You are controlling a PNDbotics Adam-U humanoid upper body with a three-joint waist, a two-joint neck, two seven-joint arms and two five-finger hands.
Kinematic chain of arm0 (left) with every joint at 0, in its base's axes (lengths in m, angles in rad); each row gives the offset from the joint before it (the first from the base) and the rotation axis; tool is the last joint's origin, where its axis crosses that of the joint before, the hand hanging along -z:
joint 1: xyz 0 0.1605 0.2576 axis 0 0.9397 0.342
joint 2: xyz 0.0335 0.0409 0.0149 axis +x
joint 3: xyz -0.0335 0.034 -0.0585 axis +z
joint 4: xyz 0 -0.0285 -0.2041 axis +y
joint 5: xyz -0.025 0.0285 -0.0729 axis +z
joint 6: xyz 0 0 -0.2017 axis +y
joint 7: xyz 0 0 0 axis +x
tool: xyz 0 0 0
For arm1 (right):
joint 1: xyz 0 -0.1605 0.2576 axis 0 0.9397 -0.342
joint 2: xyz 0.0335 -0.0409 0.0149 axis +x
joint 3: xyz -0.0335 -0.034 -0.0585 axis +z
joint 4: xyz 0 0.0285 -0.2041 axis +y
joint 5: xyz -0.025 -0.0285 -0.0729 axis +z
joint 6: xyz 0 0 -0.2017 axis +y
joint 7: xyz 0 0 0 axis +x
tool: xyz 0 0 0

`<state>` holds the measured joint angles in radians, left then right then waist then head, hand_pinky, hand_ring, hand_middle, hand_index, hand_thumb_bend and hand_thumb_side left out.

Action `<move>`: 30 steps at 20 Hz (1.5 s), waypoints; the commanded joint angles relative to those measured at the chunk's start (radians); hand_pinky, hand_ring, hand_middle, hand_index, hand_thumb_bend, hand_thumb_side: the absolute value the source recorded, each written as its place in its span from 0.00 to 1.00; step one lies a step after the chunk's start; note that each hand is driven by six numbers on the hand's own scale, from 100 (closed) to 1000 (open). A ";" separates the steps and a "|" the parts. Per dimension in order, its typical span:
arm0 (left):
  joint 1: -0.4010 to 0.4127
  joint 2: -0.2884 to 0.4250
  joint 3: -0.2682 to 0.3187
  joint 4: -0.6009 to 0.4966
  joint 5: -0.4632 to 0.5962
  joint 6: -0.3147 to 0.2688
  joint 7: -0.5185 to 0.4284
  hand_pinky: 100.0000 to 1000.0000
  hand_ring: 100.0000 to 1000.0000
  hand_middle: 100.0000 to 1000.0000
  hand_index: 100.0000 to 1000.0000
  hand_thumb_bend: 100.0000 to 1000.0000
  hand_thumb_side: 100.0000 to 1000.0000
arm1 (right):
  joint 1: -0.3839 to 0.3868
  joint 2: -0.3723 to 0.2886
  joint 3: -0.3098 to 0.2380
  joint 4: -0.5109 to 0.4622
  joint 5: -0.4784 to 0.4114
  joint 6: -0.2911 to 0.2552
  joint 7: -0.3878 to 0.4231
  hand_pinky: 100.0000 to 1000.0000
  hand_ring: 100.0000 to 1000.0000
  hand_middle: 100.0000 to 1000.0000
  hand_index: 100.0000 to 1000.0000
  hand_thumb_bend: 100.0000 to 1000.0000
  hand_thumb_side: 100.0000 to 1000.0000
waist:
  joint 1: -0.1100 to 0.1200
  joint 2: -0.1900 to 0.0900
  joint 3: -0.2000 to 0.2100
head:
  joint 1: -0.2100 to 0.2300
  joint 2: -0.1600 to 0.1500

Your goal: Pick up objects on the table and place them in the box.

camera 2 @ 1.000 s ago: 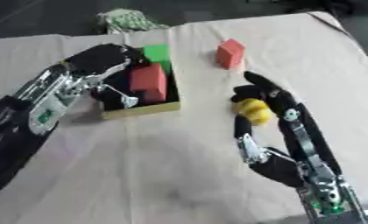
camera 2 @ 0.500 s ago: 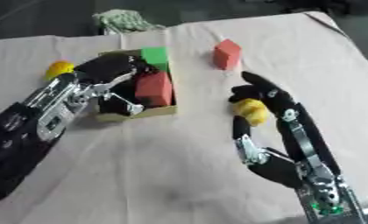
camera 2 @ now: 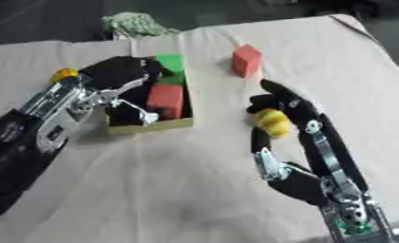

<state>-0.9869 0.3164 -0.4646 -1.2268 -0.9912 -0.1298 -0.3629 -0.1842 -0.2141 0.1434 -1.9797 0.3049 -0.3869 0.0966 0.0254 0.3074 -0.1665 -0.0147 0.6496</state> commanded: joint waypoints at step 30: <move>0.015 0.234 0.210 0.137 0.002 0.112 0.013 0.79 0.74 0.75 0.91 0.22 0.28 | 0.001 -0.011 -0.010 -0.020 0.009 0.007 -0.009 0.79 0.77 0.60 0.93 0.00 0.37 | 0.011 -0.026 0.020 | -0.034 -0.022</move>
<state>-0.9567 0.5357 -0.2708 -1.0887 -0.9795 -0.0176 -0.3581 -0.1757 -0.2156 0.1366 -1.9797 0.3146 -0.3805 0.0903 0.0396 0.2981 -0.1457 -0.0493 0.6404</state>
